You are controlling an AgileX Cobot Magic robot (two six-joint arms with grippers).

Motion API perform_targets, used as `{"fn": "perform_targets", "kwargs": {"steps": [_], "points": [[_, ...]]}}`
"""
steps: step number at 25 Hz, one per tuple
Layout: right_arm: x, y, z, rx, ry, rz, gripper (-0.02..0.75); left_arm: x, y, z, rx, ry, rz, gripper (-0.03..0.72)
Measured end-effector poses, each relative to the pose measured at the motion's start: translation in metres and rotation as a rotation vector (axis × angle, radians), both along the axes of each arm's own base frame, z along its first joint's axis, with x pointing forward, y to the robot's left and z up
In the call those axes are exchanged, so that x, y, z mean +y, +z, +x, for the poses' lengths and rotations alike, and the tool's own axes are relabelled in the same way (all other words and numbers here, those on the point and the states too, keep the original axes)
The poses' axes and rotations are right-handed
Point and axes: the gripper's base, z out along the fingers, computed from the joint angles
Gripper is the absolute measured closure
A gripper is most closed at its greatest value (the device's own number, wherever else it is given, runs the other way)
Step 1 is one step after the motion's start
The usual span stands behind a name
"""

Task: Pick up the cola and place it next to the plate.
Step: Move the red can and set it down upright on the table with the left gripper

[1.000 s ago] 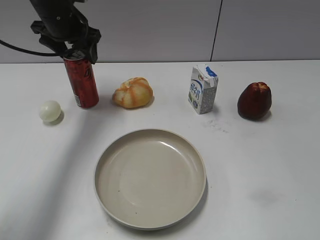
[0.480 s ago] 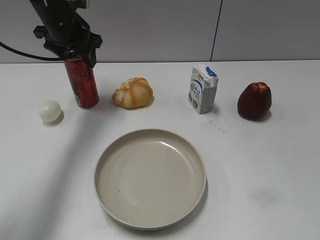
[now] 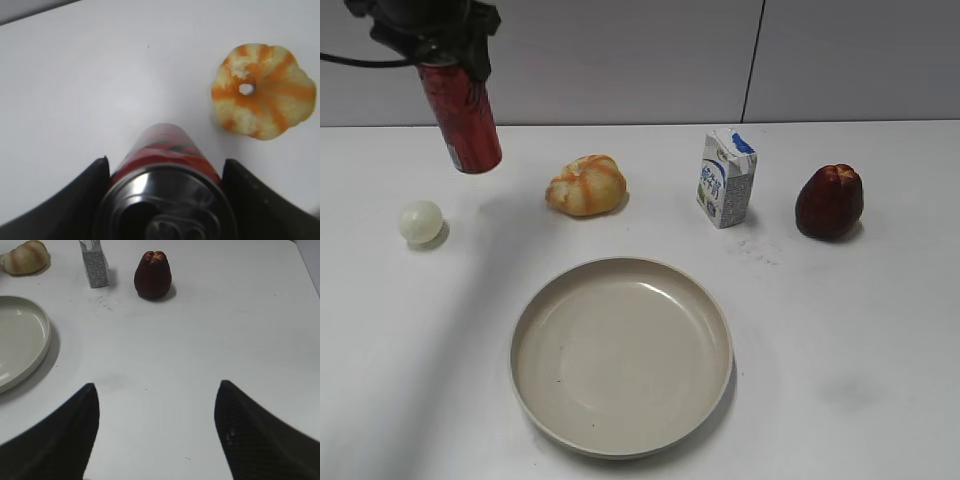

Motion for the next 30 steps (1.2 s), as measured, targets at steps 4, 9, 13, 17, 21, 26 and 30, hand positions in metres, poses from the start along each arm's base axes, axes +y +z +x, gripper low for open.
{"fn": "perform_targets", "kwargs": {"steps": [4, 9, 13, 17, 21, 26, 30], "points": [[0.000, 0.000, 0.000, 0.000, 0.000, 0.000, 0.163, 0.008, 0.040, -0.022, -0.069, 0.013, -0.022, 0.176], [0.000, 0.000, 0.000, 0.000, 0.000, 0.000, 0.163, 0.023, 0.055, -0.069, -0.027, 0.082, -0.035, 0.176], [0.000, 0.000, 0.000, 0.000, 0.000, 0.000, 0.163, 0.035, 0.042, -0.119, 0.034, 0.155, -0.034, 0.176], [0.000, 0.000, 0.000, 0.000, 0.000, 0.000, 0.163, 0.030, 0.022, -0.164, 0.019, 0.179, -0.074, 0.176], [0.000, 0.000, 0.000, 0.000, 0.000, 0.000, 0.163, 0.011, -0.006, -0.191, 0.057, 0.134, -0.062, 0.176], [0.000, 0.000, 0.000, 0.000, 0.000, 0.000, 0.163, 0.002, -0.033, -0.203, 0.062, 0.137, -0.006, 0.176], [0.000, 0.000, 0.000, 0.000, 0.000, 0.000, 0.163, 0.003, -0.044, -0.205, 0.067, 0.177, -0.019, 0.176]]}}
